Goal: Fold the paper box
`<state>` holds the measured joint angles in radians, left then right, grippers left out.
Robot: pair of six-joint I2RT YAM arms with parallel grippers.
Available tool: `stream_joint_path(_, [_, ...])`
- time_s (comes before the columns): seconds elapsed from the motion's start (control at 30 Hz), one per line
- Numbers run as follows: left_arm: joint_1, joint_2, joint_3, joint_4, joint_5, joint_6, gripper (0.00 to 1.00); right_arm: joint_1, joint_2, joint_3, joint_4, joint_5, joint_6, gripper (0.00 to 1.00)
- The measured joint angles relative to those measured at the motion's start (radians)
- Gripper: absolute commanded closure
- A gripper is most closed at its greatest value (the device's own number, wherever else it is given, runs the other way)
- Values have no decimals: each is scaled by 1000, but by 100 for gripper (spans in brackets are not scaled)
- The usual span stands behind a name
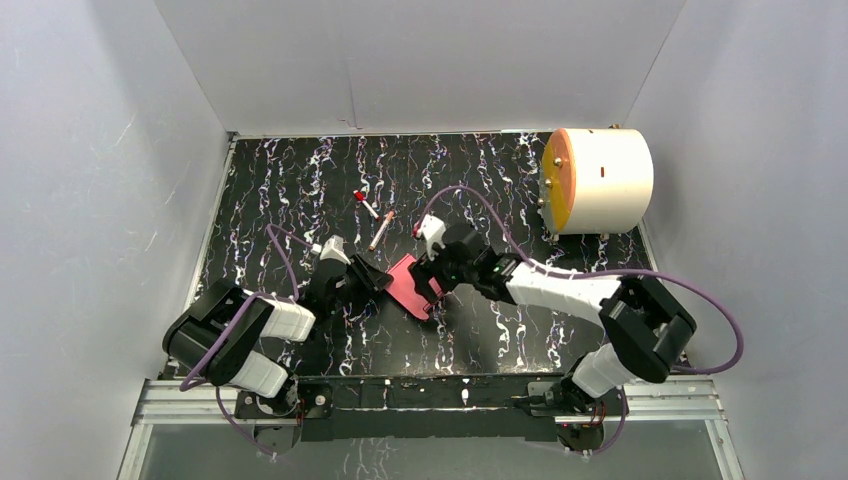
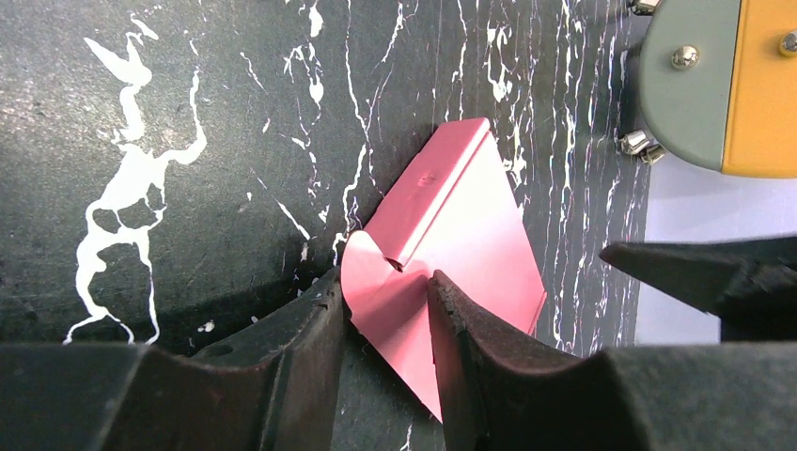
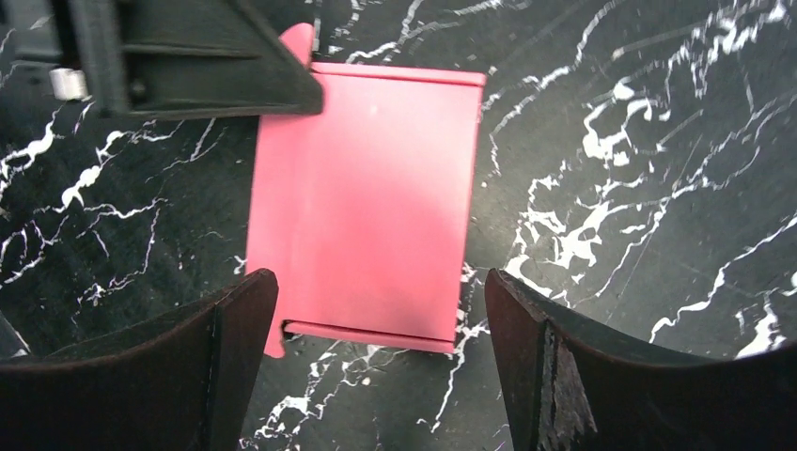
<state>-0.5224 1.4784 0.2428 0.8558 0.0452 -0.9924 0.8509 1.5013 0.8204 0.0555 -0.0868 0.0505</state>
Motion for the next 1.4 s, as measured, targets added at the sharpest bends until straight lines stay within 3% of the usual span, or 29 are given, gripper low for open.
stream_joint_path(0.3, [6,5,5,0,27,13,63,264,-19,0,3,281,-163,10])
stream_joint_path(0.6, [10,5,7,-5,42,17,64,415,134,0,8,510,-262,14])
stream_joint_path(0.83, [13,5,7,-6,47,17,64,494,216,6,124,725,-325,23])
stream_joint_path(1.03, [17,-1,7,-15,55,18,64,523,293,35,164,863,-362,43])
stream_joint_path(1.4, [35,-20,7,-44,92,14,62,541,349,43,154,983,-413,86])
